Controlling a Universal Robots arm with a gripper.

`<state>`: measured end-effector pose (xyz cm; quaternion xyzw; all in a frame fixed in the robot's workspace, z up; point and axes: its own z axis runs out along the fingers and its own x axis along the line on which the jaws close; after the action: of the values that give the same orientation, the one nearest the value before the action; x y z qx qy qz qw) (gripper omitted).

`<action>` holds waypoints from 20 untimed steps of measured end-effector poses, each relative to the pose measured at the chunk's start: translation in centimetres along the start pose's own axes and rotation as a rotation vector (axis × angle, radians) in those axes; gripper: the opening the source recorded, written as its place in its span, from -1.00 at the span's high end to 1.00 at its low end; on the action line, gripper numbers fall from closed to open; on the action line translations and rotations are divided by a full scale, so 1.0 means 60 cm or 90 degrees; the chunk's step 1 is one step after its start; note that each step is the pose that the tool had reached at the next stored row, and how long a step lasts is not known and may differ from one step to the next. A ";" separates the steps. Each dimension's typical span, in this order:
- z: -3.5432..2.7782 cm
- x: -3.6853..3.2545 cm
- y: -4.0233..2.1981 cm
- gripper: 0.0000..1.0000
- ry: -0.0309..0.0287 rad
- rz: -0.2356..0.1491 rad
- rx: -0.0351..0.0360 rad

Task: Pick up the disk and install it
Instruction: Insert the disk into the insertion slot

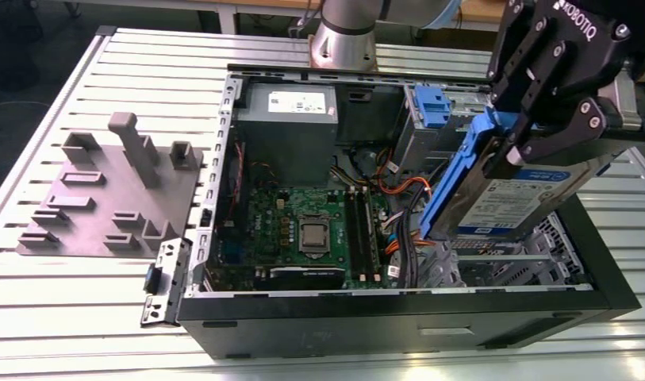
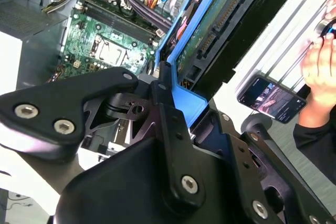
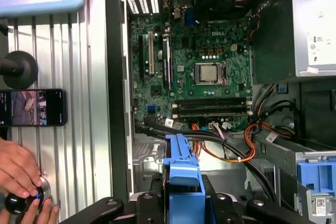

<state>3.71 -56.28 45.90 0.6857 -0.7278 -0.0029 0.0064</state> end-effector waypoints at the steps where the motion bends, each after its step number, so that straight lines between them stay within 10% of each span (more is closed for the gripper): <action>1: 0.001 0.001 -0.002 0.27 0.0000 0.000 0.0000; 20: 0.014 0.002 -0.058 0.27 0.0001 -0.016 0.0001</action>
<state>7.15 -56.59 45.01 0.6948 -0.7192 -0.0029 0.0064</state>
